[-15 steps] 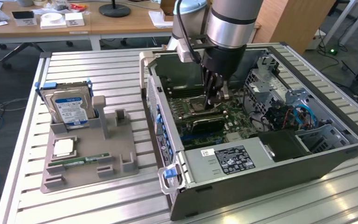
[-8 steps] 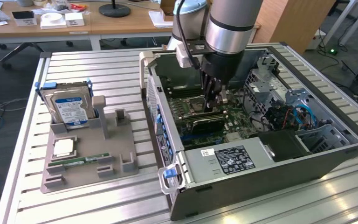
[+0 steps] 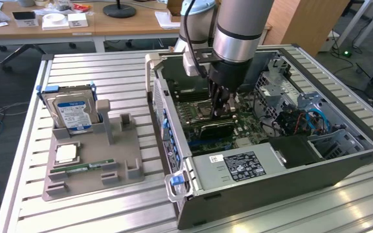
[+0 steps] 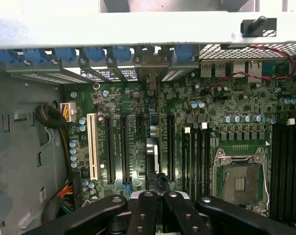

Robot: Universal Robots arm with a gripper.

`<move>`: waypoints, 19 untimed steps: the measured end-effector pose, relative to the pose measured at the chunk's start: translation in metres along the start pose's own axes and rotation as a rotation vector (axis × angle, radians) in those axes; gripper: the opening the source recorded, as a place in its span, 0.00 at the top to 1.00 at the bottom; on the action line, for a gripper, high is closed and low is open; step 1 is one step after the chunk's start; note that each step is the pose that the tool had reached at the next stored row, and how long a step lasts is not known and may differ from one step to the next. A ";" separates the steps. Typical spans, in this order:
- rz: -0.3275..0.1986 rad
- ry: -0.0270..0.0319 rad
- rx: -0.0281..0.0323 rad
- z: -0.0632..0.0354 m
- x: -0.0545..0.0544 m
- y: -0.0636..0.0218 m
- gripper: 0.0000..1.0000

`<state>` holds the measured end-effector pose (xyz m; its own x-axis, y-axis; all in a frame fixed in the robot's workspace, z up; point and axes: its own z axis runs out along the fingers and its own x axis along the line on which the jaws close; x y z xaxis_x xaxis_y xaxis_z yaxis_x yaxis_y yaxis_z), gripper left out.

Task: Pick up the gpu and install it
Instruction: 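Press down on the gpu until it lock into place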

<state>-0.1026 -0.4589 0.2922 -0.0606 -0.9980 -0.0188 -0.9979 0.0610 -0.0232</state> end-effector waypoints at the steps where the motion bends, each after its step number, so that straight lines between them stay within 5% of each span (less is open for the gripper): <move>1: 0.000 0.0001 -0.0001 0.0000 0.000 0.0000 0.89; 19: 0.000 -0.0002 0.0013 0.0114 -0.006 0.0153 0.89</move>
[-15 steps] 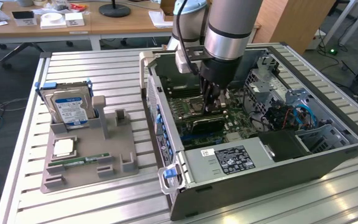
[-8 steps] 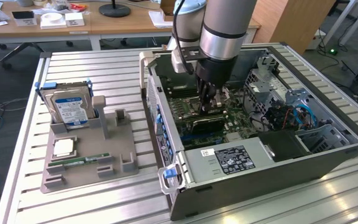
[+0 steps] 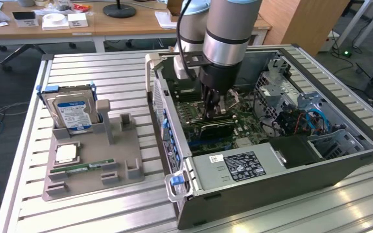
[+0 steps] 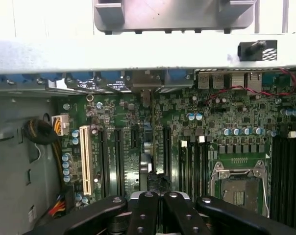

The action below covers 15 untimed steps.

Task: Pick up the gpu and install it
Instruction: 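Press down on the gpu until it lock into place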

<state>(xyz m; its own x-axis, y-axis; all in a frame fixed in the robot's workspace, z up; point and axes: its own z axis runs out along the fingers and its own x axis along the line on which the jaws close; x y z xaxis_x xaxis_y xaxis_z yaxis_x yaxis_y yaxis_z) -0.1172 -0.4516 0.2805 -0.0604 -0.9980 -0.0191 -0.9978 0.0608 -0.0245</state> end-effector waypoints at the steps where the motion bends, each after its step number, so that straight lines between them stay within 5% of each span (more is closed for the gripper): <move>1: 0.000 0.0000 0.0000 0.0012 0.000 0.0001 0.89; 15: 0.000 0.0001 0.0000 0.0084 0.000 0.0058 0.89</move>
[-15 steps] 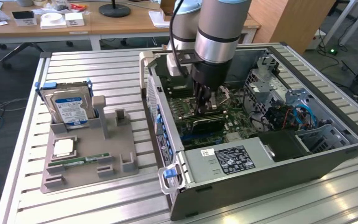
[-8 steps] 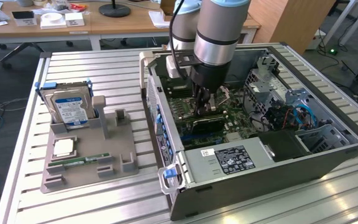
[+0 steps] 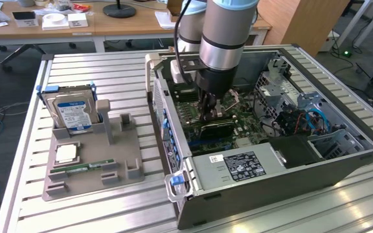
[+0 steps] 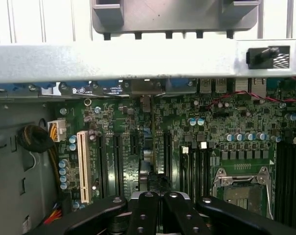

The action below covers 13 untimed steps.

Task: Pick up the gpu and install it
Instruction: 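Press down on the gpu until it lock into place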

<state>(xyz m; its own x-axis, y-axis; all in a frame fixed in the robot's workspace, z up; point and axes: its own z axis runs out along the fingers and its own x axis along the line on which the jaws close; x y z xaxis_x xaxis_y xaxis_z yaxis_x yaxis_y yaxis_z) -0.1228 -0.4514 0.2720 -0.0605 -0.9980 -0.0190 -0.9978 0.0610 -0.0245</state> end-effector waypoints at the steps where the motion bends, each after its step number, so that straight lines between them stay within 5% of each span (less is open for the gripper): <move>1: 0.000 0.0000 0.0000 0.0004 0.000 0.0002 0.89; 13: 0.000 0.0000 -0.0001 0.0044 0.000 0.0016 0.89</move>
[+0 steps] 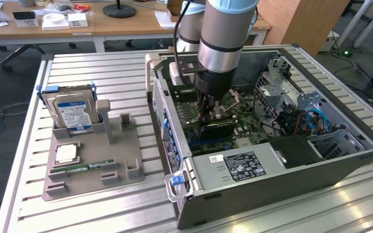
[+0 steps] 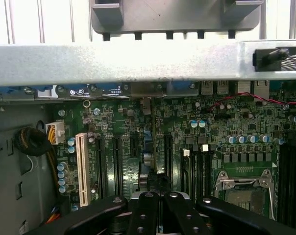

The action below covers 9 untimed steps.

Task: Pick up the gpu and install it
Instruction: 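Press down on the gpu until it lock into place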

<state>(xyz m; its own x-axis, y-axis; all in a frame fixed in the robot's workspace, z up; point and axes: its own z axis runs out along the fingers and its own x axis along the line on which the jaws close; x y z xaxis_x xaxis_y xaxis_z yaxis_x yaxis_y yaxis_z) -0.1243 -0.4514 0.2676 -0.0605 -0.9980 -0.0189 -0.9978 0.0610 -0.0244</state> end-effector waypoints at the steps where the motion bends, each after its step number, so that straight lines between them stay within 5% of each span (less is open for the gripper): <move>1: 0.000 0.0000 0.0000 0.0000 0.000 0.0000 0.89; 9: 0.000 -0.0001 0.0002 0.0012 0.000 0.0015 0.89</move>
<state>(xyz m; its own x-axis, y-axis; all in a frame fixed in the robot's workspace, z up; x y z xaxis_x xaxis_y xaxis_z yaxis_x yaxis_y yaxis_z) -0.1258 -0.4513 0.2663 -0.0607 -0.9980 -0.0190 -0.9978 0.0612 -0.0247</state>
